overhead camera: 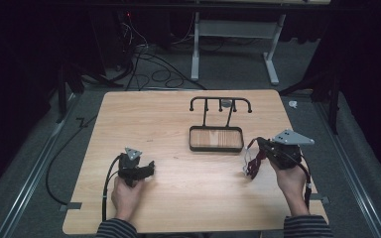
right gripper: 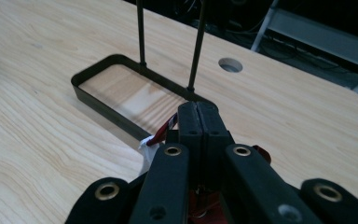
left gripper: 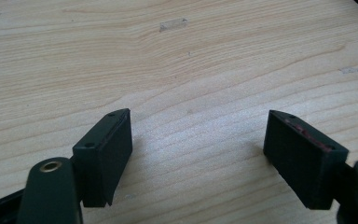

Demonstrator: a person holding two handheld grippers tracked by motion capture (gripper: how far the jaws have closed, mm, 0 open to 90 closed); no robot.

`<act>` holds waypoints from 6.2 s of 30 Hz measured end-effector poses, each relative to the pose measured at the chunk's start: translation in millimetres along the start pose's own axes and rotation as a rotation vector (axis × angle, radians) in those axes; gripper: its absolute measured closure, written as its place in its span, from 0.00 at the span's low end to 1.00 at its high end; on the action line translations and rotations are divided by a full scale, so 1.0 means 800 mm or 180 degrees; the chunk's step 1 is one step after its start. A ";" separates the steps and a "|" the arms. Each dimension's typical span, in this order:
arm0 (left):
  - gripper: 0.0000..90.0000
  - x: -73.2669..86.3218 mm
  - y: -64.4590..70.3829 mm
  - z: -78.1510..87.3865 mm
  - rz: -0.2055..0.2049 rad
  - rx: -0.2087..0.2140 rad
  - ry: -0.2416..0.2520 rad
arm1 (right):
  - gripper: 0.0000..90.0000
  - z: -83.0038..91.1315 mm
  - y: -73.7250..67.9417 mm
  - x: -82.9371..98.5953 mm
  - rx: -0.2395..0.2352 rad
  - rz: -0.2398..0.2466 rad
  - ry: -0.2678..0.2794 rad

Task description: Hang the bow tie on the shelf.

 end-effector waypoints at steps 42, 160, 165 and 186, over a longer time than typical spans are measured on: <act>0.27 0.000 0.000 0.000 0.0000 0.0000 0.0000 | 1.00 -0.008 -0.035 -0.051 -0.0212 0.0055 0.0204; 0.27 0.000 0.001 0.000 -0.0023 0.0024 0.0005 | 0.97 -0.122 -0.033 -0.129 -0.0246 -0.0385 0.0018; 0.27 0.000 0.001 0.000 -0.0029 0.0027 0.0005 | 0.94 -0.115 -0.034 -0.130 -0.0265 -0.0362 0.0032; 0.27 0.000 0.001 0.000 -0.0031 0.0028 0.0007 | 0.85 -0.086 -0.024 -0.123 -0.0339 -0.0358 0.0099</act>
Point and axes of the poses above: each handheld gripper's, and its own axes: z roughly backward along the jaws, x roughly out of its underside, y roughly to its right, the point moved 6 cm from there along -z, roughly forward along the jaws, and after that the axes turned 7 degrees about -z, right-handed, at the moved point
